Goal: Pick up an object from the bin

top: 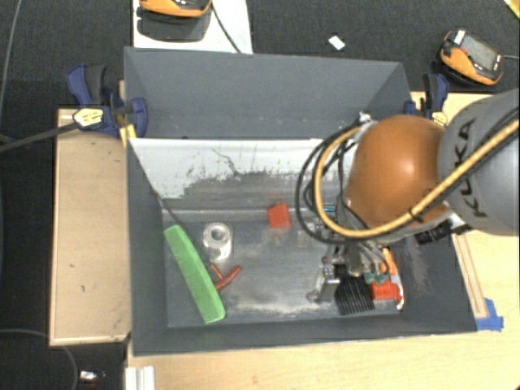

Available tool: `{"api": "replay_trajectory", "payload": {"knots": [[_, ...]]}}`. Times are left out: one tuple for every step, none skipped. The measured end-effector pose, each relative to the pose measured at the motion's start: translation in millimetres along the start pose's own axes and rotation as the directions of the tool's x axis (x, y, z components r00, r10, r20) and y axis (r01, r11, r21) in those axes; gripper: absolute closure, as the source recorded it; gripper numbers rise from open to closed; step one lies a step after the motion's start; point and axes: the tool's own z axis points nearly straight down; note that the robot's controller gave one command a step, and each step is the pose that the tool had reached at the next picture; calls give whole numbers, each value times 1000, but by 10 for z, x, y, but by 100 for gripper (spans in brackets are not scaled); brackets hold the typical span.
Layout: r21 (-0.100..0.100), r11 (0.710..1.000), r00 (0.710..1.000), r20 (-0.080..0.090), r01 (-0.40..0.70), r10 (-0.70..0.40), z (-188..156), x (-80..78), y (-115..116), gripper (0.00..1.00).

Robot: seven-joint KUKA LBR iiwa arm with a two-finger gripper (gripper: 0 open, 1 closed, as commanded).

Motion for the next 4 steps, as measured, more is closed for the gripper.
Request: {"api": "replay_trajectory", "payload": {"knots": [[-1,1000,1000,7,-3,3,-31,-17,-2,0],[0,995,995,16,99,-99,727,-489,527,0],[6,875,875,11,483,-483,752,-598,735,0],[5,876,876,15,483,-483,856,-702,967,0]]}}
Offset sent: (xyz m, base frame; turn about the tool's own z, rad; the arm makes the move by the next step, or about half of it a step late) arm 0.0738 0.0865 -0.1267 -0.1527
